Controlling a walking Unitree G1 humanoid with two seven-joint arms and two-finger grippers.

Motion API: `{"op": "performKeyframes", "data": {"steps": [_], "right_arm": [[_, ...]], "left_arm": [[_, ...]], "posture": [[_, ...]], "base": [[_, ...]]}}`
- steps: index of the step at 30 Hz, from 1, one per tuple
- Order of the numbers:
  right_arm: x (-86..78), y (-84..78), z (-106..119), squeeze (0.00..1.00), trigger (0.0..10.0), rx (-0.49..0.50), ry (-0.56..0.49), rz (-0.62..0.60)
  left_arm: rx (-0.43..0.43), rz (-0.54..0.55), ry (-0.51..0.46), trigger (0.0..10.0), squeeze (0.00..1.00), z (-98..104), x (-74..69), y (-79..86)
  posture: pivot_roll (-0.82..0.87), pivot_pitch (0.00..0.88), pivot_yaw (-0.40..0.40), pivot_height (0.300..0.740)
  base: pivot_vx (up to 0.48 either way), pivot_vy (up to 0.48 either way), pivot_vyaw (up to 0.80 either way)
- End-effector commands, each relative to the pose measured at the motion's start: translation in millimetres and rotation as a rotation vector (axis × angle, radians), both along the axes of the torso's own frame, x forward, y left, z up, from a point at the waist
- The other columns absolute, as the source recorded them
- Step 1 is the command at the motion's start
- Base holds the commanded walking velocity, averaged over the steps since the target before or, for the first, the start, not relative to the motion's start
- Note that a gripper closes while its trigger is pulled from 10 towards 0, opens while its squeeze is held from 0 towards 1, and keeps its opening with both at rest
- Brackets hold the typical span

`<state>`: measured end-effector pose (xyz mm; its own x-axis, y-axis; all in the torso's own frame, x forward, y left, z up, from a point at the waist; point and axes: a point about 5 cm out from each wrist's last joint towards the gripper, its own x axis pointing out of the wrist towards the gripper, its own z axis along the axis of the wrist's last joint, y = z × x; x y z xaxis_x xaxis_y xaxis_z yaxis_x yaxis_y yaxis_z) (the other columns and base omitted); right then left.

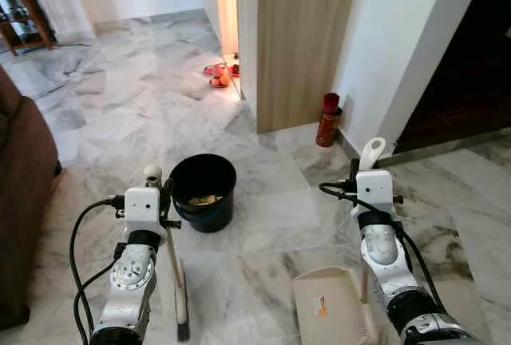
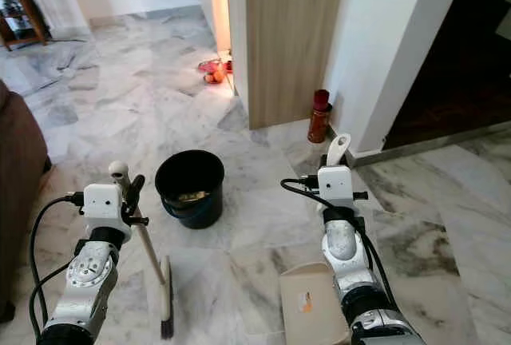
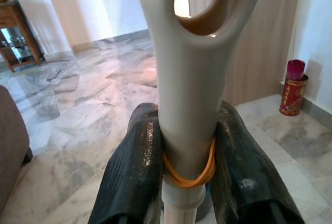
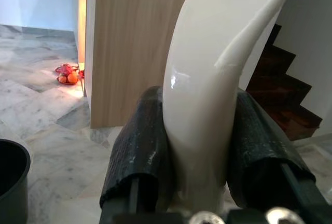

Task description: Sweep floor

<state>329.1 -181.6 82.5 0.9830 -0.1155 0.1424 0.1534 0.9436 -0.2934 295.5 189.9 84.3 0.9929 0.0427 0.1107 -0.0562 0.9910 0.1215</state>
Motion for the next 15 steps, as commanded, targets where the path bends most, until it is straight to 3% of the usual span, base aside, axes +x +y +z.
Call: {"op": "performKeyframes", "data": {"steps": [1,3,7,15], "right_arm": [[5.0,4.0,8.1,0.0,10.0,-0.002,-0.026,0.016],[5.0,4.0,8.0,0.0,10.0,-0.002,-0.025,0.016],[3.8,3.0,6.6,0.0,10.0,-0.003,-0.023,0.012],[3.8,2.0,6.9,0.0,10.0,-0.003,-0.022,0.011]], "left_arm": [[0.028,-0.004,-0.03,10.0,0.0,7.0,3.9,1.2],[0.032,-0.006,-0.029,10.0,0.0,6.8,4.0,1.0],[0.033,-0.004,-0.024,10.0,0.0,5.4,3.5,0.6],[0.026,0.0,-0.021,10.0,0.0,4.7,2.7,1.1]], "posture": [[0.13,0.0,0.032,0.74],[0.12,0.0,0.032,0.74],[0.12,0.0,0.034,0.74],[0.12,0.0,0.031,0.74]], "base": [[0.0,0.0,-0.8],[0.0,0.0,-0.8],[0.0,-0.396,-0.8],[0.0,0.0,-0.8]]}}
